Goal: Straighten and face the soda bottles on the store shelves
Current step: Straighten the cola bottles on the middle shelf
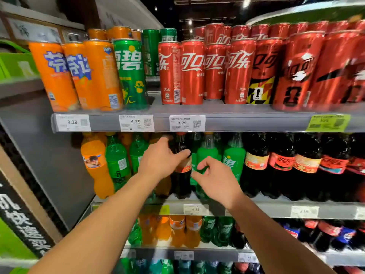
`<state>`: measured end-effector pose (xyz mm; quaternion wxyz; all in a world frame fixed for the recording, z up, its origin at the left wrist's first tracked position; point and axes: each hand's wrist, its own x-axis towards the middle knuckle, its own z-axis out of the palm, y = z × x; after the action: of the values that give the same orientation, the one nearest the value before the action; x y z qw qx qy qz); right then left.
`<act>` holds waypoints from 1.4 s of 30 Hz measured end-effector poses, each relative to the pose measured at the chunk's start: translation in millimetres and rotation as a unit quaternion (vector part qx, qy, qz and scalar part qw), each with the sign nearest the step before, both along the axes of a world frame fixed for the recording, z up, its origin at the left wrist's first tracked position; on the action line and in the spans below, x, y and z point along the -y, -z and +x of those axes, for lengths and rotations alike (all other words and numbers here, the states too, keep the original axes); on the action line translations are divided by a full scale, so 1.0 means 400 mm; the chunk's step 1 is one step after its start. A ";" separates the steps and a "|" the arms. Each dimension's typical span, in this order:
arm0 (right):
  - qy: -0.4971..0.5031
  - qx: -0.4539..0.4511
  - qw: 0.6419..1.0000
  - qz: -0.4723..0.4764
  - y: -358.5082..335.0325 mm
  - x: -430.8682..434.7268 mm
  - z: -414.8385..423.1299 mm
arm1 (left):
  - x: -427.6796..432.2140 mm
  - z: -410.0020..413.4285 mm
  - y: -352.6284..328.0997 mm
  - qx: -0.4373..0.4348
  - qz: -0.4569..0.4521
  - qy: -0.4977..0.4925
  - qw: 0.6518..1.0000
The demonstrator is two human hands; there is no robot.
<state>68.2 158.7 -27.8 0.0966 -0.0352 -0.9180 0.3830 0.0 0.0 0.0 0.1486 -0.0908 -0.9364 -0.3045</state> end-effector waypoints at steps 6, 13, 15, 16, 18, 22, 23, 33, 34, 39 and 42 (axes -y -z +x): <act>0.024 0.027 0.999 -0.004 -0.001 -0.031 0.032 | -0.026 -0.032 -0.004 0.030 -0.087 -0.034 0.995; 0.059 0.034 0.998 -0.010 0.015 -0.035 0.054 | -0.023 -0.033 -0.008 0.053 -0.160 -0.027 0.985; 0.064 0.034 0.997 -0.009 0.023 -0.035 0.060 | -0.025 -0.026 -0.009 0.038 -0.159 -0.029 0.986; 0.069 0.034 0.997 -0.011 0.025 -0.036 0.064 | -0.026 -0.020 -0.010 0.028 -0.160 -0.027 0.986; 0.077 0.037 0.996 -0.010 0.028 -0.035 0.073 | -0.027 -0.006 -0.007 0.003 -0.166 -0.020 0.986; 0.094 0.033 0.995 -0.011 0.031 -0.026 0.086 | -0.019 0.019 0.014 -0.056 -0.166 0.008 0.984; 0.097 0.031 0.995 -0.011 0.032 -0.023 0.090 | -0.015 0.022 0.019 -0.068 -0.165 0.021 0.984; 0.065 0.011 0.998 -0.010 0.010 0.048 0.151 | 0.032 0.142 -0.009 -0.153 -0.068 0.140 0.976; 0.057 0.003 0.998 -0.010 0.010 0.060 0.154 | 0.030 0.165 -0.022 -0.158 -0.061 0.158 0.973; 0.101 -0.039 0.994 -0.031 0.028 0.059 0.195 | -0.009 0.246 -0.046 -0.144 -0.030 0.230 0.962; 0.135 -0.041 0.989 -0.032 0.052 0.019 0.236 | -0.052 0.268 -0.032 -0.114 -0.016 0.267 0.957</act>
<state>162.6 151.3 -48.6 0.1839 -0.1467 -0.8874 0.3965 107.1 20.7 12.6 0.1657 -0.3740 -0.8597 -0.3059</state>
